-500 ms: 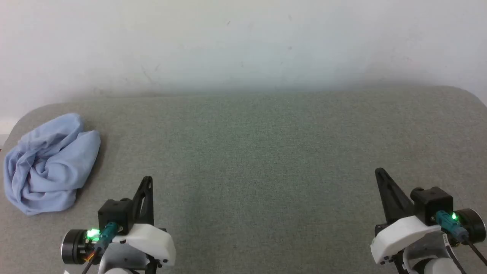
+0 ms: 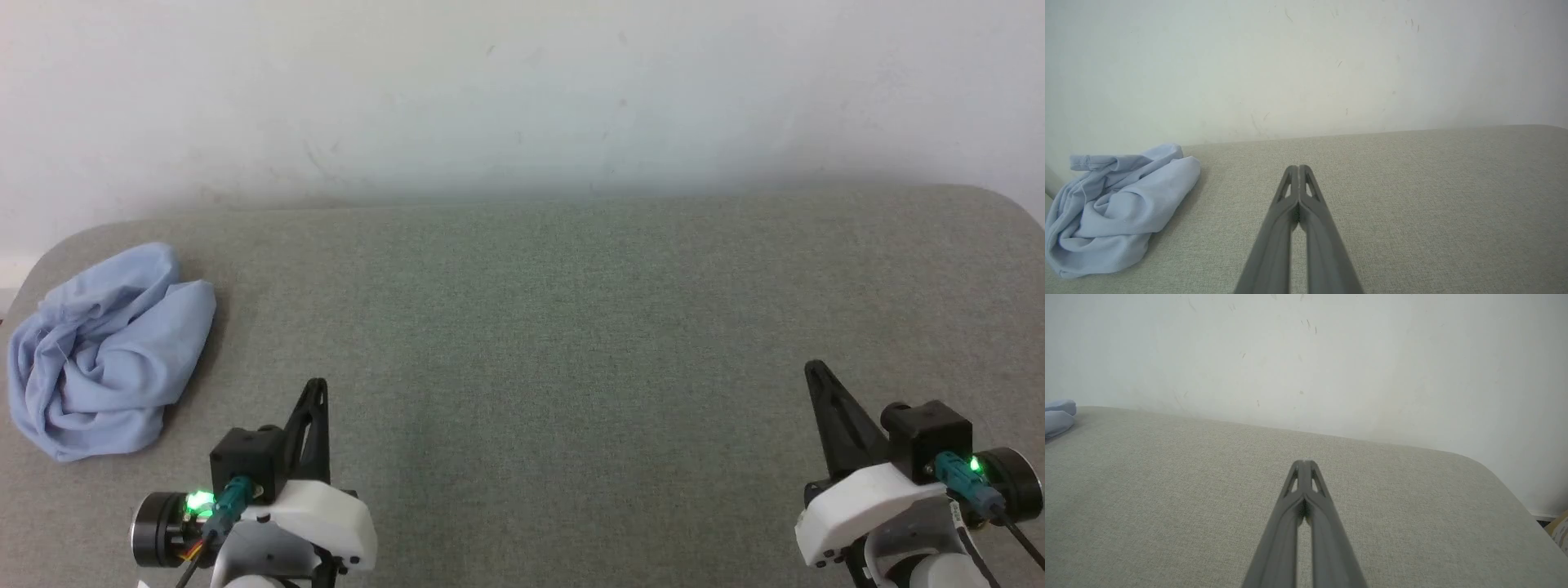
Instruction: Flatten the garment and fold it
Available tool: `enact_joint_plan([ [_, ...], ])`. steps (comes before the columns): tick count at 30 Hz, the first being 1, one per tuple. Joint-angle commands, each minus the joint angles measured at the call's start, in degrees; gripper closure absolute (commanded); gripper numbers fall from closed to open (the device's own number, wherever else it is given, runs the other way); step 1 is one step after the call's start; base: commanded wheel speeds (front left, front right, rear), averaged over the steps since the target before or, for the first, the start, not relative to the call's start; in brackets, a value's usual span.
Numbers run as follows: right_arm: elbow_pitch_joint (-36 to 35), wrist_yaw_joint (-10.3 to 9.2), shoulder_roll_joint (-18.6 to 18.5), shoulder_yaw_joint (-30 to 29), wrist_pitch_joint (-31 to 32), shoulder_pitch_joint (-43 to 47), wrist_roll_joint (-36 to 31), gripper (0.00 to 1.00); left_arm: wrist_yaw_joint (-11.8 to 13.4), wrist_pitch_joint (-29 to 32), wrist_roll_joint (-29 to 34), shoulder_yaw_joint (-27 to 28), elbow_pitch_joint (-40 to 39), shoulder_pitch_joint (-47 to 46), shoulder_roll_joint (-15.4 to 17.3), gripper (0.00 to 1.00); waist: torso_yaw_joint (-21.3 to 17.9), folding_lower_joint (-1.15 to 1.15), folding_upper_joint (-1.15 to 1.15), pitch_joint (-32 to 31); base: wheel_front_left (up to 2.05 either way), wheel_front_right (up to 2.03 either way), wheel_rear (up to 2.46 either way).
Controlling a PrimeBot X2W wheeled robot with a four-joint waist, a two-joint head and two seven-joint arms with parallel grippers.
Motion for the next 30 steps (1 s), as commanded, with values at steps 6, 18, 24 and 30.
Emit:
enact_joint_plan([
  [6, -0.32, -0.05, 0.21, 0.02, 0.03, -0.82, -0.43, 1.0, 0.2, 0.02, 0.38, 0.23, -0.03, -0.73, -0.12, 1.0, 0.0, 0.0, 0.0, 0.0, 0.0, 0.0, 0.0],
  [18, -0.32, -0.05, 0.21, 0.02, 0.03, -0.82, -0.43, 1.0, 0.2, 0.02, 0.38, 0.23, -0.03, -0.73, -0.12, 1.0, 0.0, 0.0, 0.0, 0.0, 0.0, 0.0, 0.0],
  [24, -0.32, -0.05, 0.21, 0.02, 0.03, -0.82, -0.43, 1.0, 0.2, 0.02, 0.38, 0.23, -0.03, -0.73, -0.12, 1.0, 0.0, 0.0, 0.0, 0.0, 0.0, 0.0, 0.0],
  [30, -0.32, -0.05, 0.21, 0.02, 0.03, -0.82, -0.43, 1.0, 0.2, 0.02, 0.38, 0.23, -0.03, -0.73, -0.12, 1.0, 0.0, 0.0, 0.0, 0.0, 0.0, 0.0, 0.0],
])
